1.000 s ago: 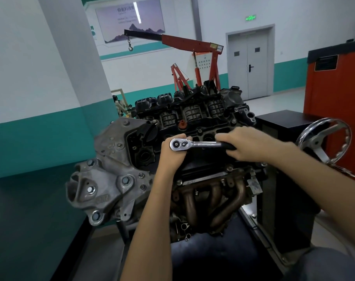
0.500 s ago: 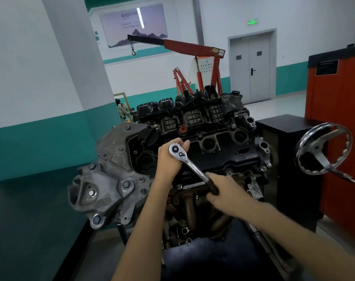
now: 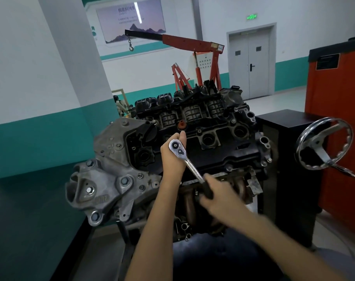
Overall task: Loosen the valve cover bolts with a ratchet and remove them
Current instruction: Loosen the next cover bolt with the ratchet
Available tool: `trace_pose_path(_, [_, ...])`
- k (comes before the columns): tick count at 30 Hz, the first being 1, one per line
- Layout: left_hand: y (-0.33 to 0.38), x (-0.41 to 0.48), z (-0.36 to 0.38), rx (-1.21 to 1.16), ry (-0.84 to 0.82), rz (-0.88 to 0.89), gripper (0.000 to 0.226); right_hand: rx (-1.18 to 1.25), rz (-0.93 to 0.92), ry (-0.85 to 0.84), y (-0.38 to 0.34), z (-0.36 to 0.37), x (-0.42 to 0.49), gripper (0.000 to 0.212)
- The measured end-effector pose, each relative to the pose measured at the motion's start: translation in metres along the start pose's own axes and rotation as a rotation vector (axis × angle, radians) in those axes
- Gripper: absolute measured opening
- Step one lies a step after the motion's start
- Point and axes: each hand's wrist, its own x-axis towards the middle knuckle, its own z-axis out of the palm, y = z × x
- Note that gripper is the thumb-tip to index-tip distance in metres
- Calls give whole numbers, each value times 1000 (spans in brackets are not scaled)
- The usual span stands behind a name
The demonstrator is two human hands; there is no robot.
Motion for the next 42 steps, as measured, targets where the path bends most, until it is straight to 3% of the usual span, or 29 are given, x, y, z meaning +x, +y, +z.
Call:
trace_pose_path(3, [1, 0, -1, 60, 9, 15, 48, 231, 78, 69, -17, 51, -7, 15])
trace_pose_path(5, [-1, 4, -8, 116, -28, 7, 50, 192, 42, 46, -19, 48, -4, 15])
trace_pose_path(9, [-3, 11, -20, 240, -219, 23, 53, -123, -96, -124, -1, -33, 14, 28])
trace_pose_path(11, [0, 14, -19, 301, -259, 22, 53, -413, -178, -201, 2, -80, 37, 23])
trace_pose_path(14, [3, 12, -17, 271, -262, 45, 56, -816, -308, -193, -11, -123, 73, 29])
trace_pose_path(16, [2, 6, -15, 163, -165, 24, 53, -846, -341, -142, -14, -119, 77, 28])
trace_pose_path(18, [-1, 2, -9, 71, -36, -11, 50, -742, -284, -82, -4, -96, 60, 21])
trace_pose_path(20, [-2, 1, -1, 38, 34, -11, 49, -462, -157, -25, 7, -62, 32, 17])
trace_pose_path(24, [-1, 0, 9, 23, 43, 55, 46, 142, 50, 74, -4, 24, -5, 22])
trace_pose_path(27, [-3, 2, 0, 131, 18, 85, 49, 289, 74, 72, -23, 56, -7, 17])
trace_pose_path(33, [-4, 14, -21, 232, -237, 44, 49, -271, -120, -158, 5, -48, 25, 22])
trace_pose_path(37, [0, 13, -15, 283, -262, 71, 56, -830, -314, -168, -4, -119, 73, 26])
trace_pose_path(39, [1, 10, -10, 236, -189, 61, 54, -887, -368, -108, -9, -126, 81, 23])
trace_pose_path(42, [-1, 8, -5, 107, -11, -19, 50, -690, -294, -35, -2, -92, 55, 22])
